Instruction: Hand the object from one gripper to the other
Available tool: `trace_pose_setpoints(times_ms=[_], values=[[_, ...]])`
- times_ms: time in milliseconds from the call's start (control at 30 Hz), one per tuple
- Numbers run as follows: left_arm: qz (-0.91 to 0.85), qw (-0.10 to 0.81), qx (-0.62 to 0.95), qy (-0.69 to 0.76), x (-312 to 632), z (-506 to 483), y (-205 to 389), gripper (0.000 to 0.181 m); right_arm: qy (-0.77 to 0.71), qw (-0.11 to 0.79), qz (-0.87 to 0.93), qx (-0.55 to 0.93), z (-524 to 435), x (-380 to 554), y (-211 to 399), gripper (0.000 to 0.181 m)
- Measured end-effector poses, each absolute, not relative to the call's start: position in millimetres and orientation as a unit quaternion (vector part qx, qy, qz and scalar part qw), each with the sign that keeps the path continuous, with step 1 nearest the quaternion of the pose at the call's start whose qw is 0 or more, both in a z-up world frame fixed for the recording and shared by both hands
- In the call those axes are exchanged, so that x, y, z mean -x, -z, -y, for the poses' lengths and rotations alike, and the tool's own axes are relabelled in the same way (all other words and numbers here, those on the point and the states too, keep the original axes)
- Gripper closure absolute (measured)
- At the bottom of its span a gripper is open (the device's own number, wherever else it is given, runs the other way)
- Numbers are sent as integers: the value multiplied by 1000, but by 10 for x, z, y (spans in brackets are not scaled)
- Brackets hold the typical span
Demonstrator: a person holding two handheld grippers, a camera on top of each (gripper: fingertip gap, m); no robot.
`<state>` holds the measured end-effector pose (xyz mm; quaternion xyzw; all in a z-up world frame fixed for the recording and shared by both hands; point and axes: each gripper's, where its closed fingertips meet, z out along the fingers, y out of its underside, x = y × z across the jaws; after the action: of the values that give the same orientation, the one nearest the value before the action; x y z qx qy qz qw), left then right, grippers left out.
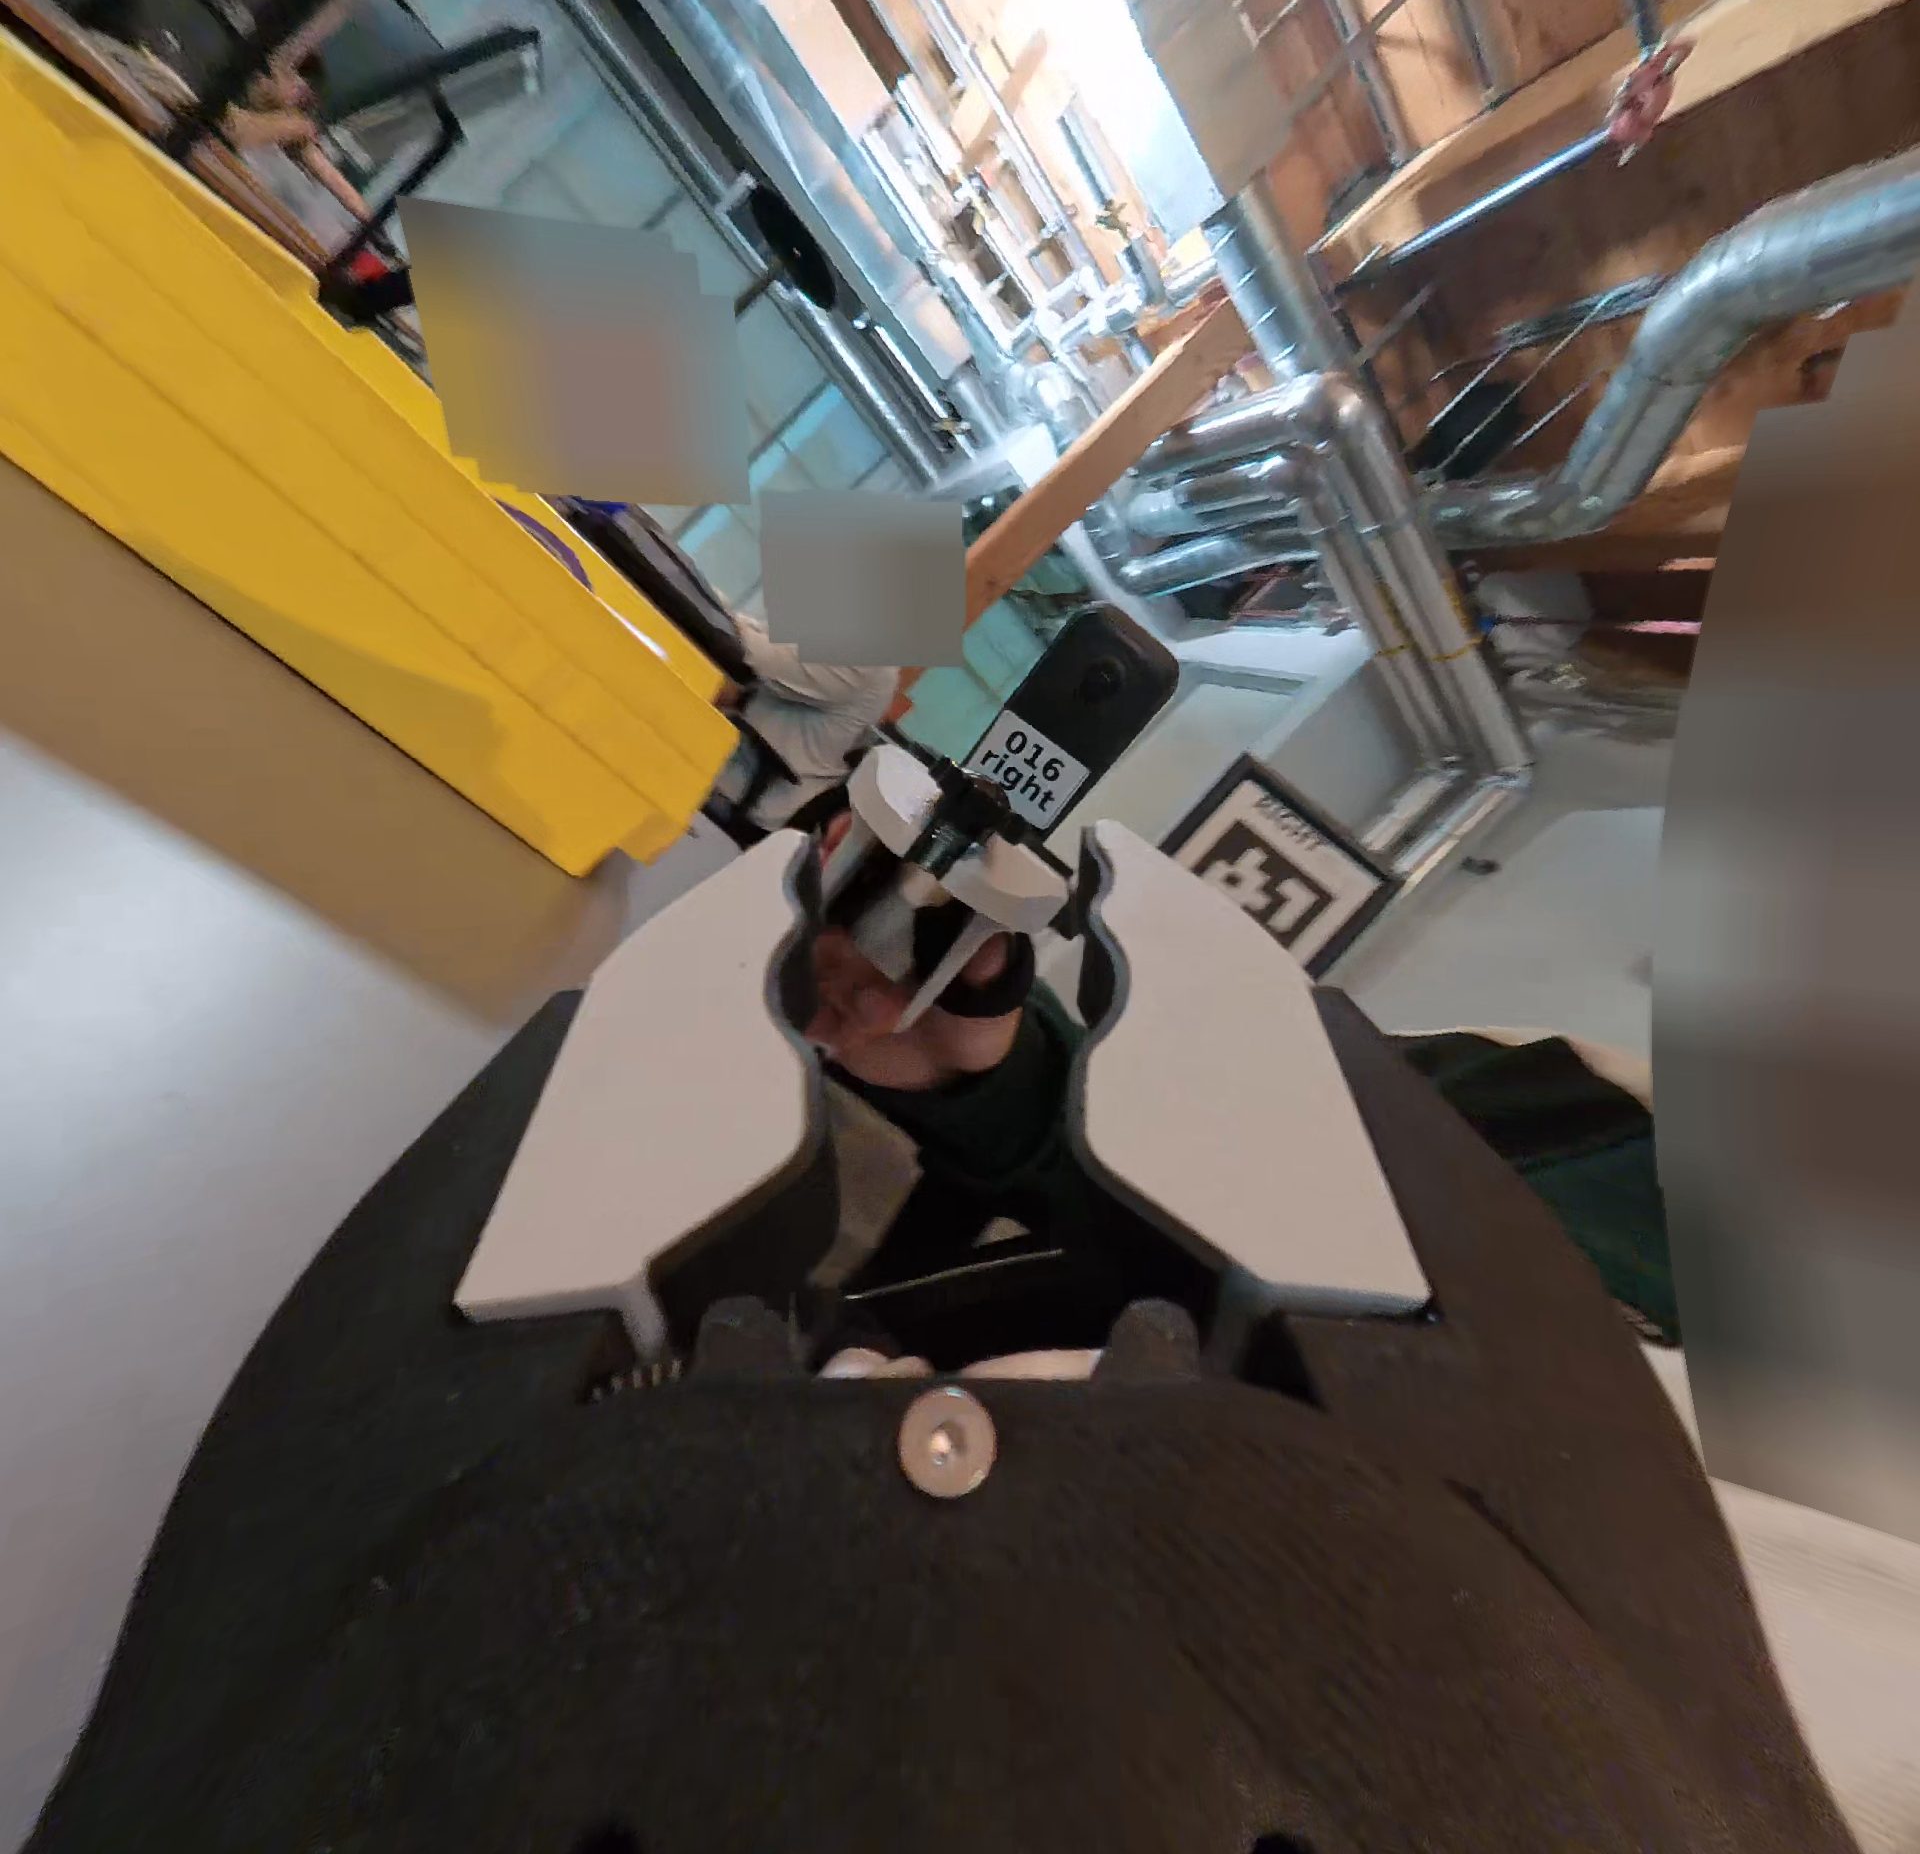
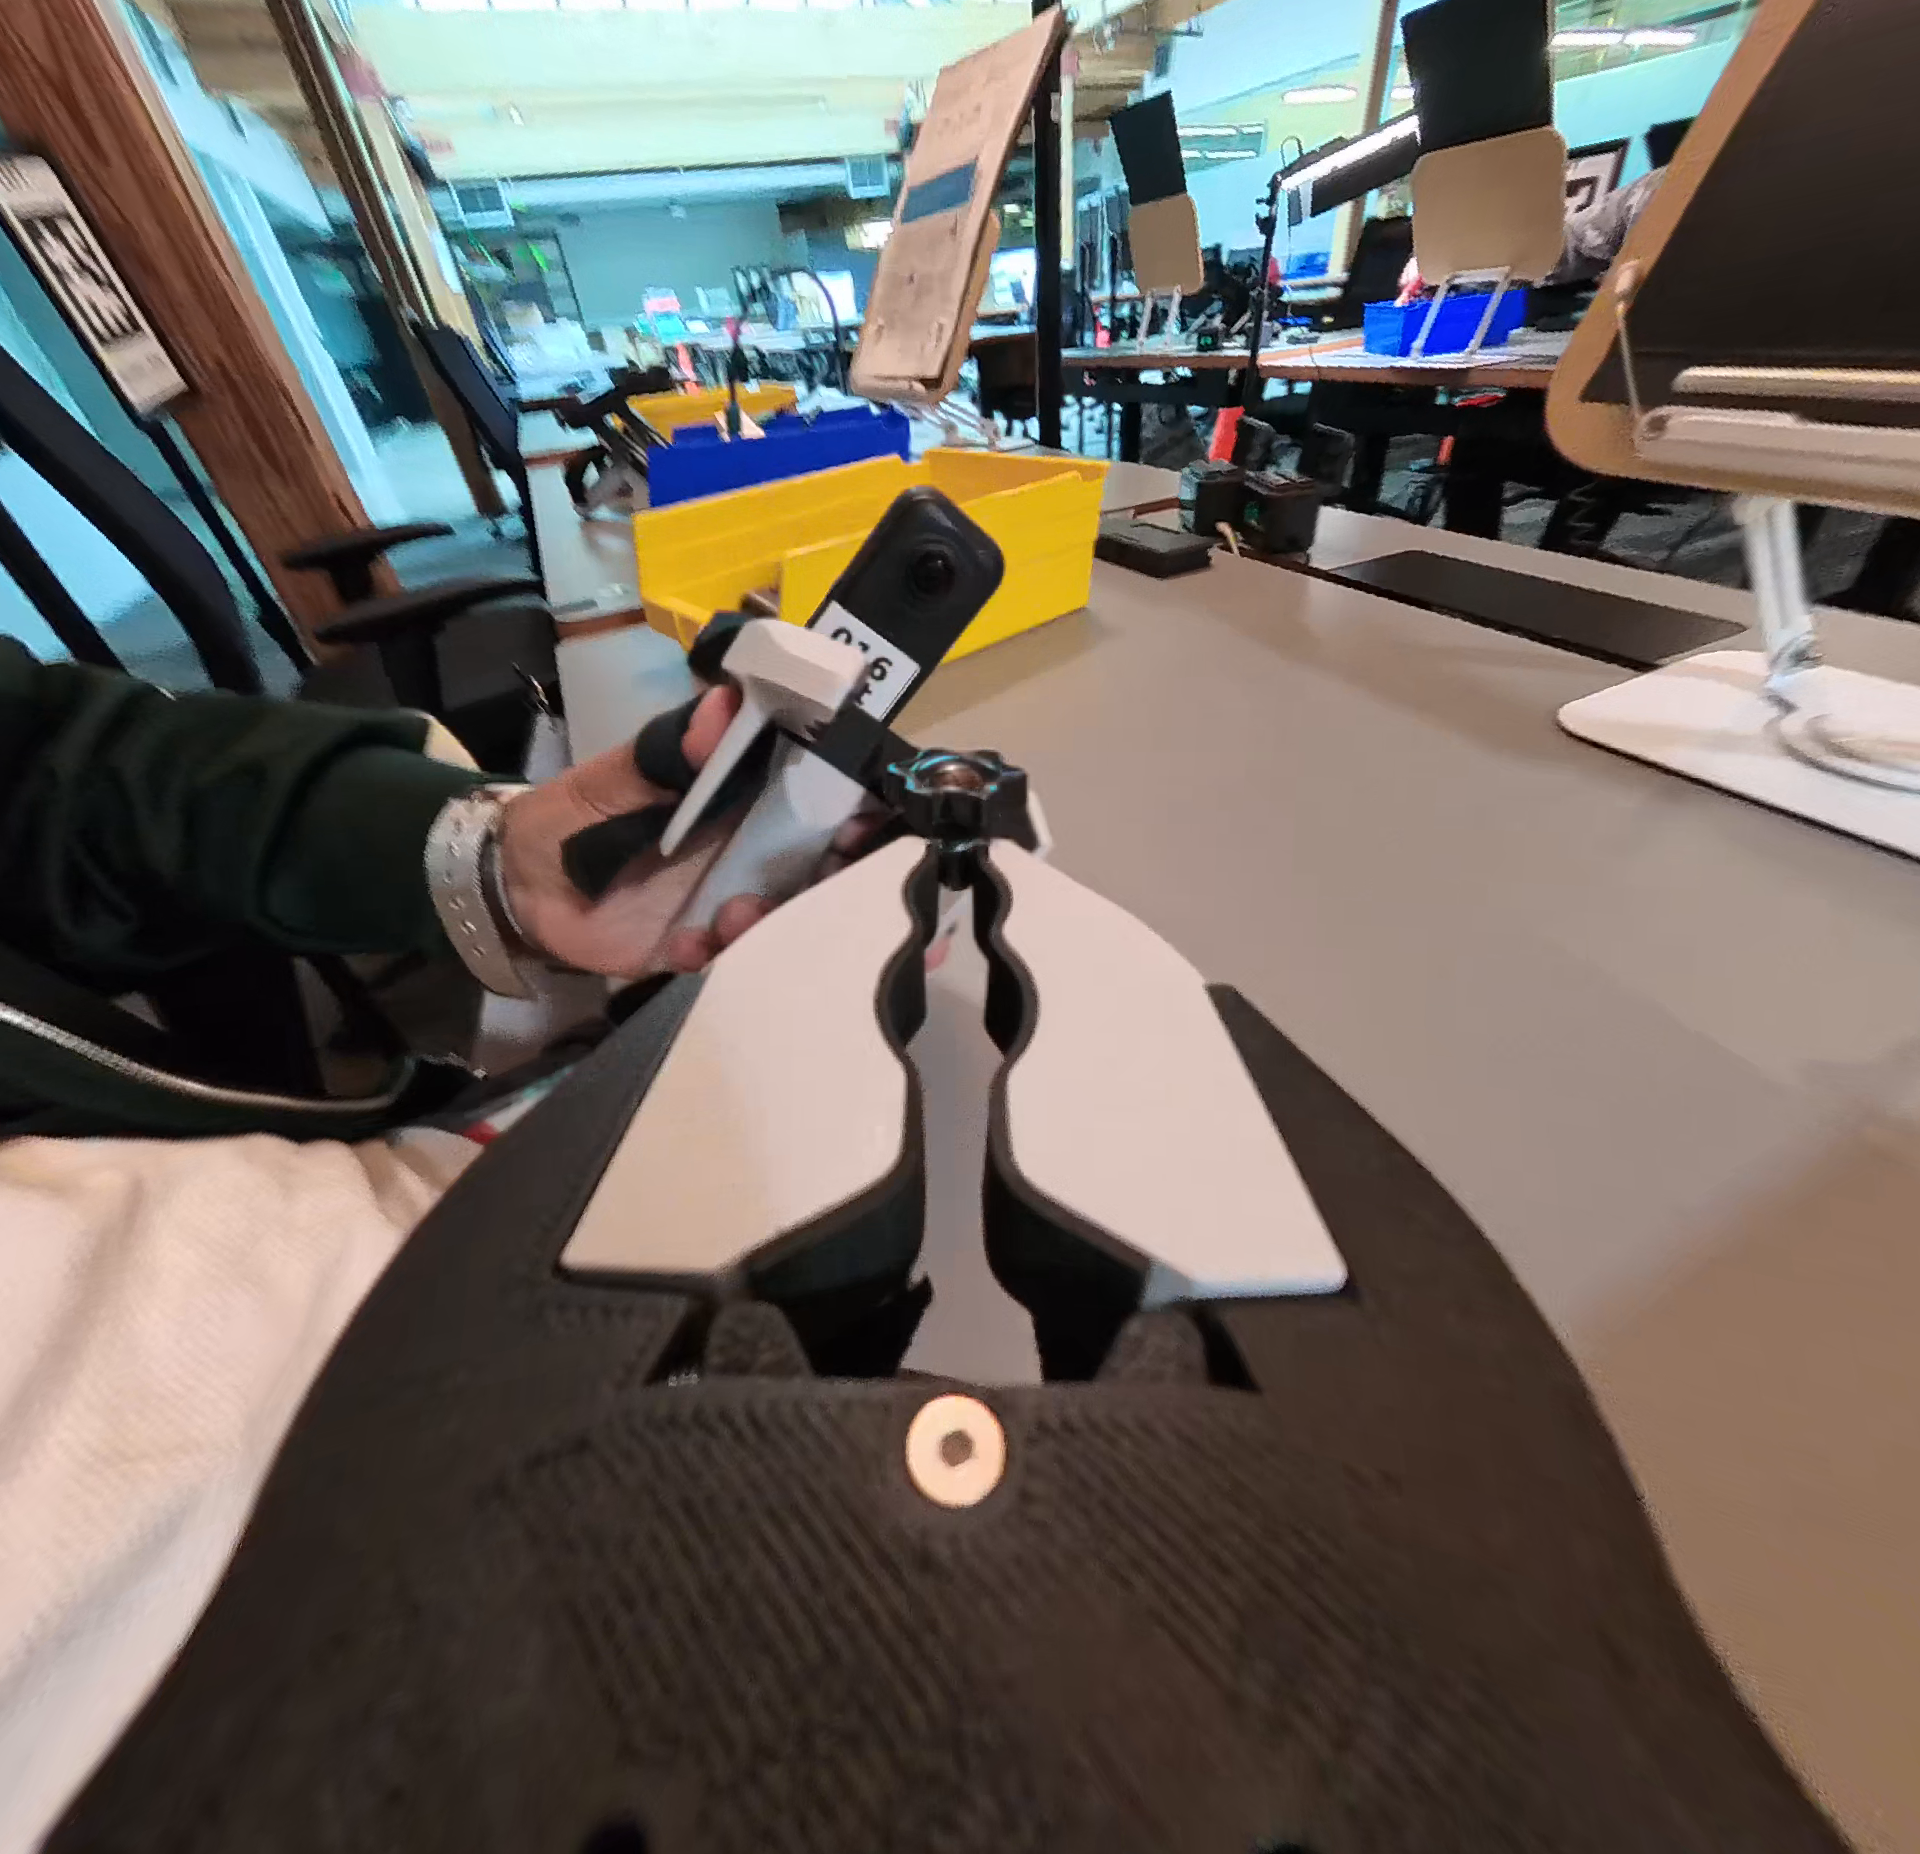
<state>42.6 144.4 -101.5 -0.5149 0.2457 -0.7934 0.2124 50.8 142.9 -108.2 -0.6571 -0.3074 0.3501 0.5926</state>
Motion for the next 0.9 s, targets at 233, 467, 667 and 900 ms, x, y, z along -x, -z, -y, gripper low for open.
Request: trace_pose_setpoints(times_ms=[233,467,667,900], values=[[-395,400,494,663,-438,-1308,906,132,-402,576,286,652,-1398,-441,1086,175],[-471,471,496,557,-477,-1217,960,156,-375,573,328,651,-1315,-316,1131,175],[-473,454,506,560,-483,-1229,993,158,-369,571,332,654,-1316,-314,1150,175],[-458,453,512,568,-451,-1281,959,158,-378,567,323,657,-1352,-338,1174,149]])
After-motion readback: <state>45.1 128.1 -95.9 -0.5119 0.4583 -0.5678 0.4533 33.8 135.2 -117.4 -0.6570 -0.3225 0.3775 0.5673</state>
